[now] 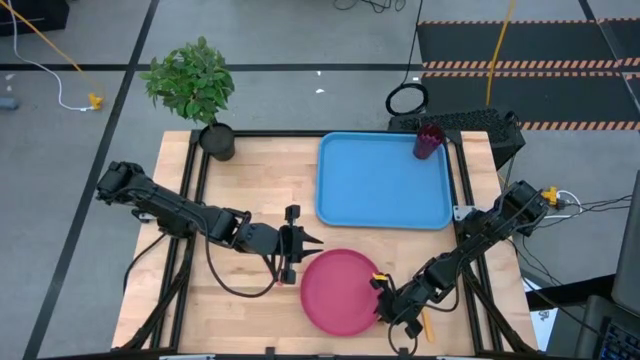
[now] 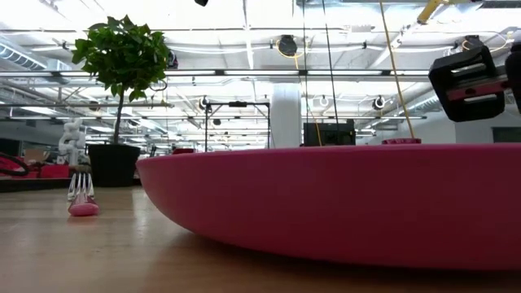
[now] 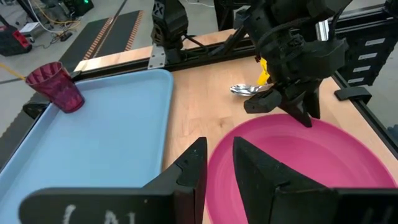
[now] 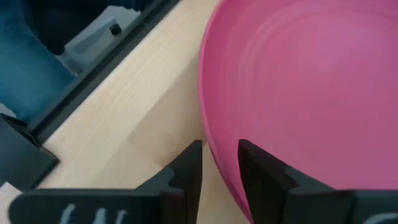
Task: Pick and place plate/cup/fork/spoon on tray
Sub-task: Put the pink plate on the blue tray to the bottom left of the red glass
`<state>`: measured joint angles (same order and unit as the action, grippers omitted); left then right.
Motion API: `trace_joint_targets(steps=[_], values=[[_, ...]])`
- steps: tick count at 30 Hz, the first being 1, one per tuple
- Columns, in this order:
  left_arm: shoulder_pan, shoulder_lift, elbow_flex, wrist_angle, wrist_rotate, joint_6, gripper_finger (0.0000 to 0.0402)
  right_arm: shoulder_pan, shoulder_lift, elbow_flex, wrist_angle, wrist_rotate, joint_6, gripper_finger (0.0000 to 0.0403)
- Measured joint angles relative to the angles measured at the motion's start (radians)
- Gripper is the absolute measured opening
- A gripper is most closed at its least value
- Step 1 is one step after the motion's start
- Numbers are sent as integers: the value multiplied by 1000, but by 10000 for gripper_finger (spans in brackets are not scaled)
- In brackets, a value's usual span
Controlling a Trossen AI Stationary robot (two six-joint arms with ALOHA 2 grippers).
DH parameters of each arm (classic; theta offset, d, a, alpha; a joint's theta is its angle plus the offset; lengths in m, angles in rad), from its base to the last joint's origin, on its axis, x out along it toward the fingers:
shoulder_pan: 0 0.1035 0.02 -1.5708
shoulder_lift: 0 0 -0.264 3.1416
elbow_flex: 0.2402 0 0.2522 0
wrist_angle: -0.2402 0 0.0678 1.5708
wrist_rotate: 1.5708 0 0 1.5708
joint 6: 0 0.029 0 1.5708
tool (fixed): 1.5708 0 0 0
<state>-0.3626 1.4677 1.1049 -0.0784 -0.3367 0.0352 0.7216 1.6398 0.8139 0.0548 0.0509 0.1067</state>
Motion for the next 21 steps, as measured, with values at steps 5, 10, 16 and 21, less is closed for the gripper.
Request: trace_joint_targets(steps=[5, 10, 16, 21], values=[[0, 0, 0, 0, 0, 0, 81, 0, 0, 0, -18, 2, -21, 80], [0, 0, 0, 0, 0, -4, 81, 0, 0, 0, -19, 3, -30, 26], [0, 0, 0, 0, 0, -11, 81, 0, 0, 0, 7, 0, -41, 7], [0, 0, 0, 0, -1, -11, 81, 1, 0, 14, 60, -30, -52, 2]])
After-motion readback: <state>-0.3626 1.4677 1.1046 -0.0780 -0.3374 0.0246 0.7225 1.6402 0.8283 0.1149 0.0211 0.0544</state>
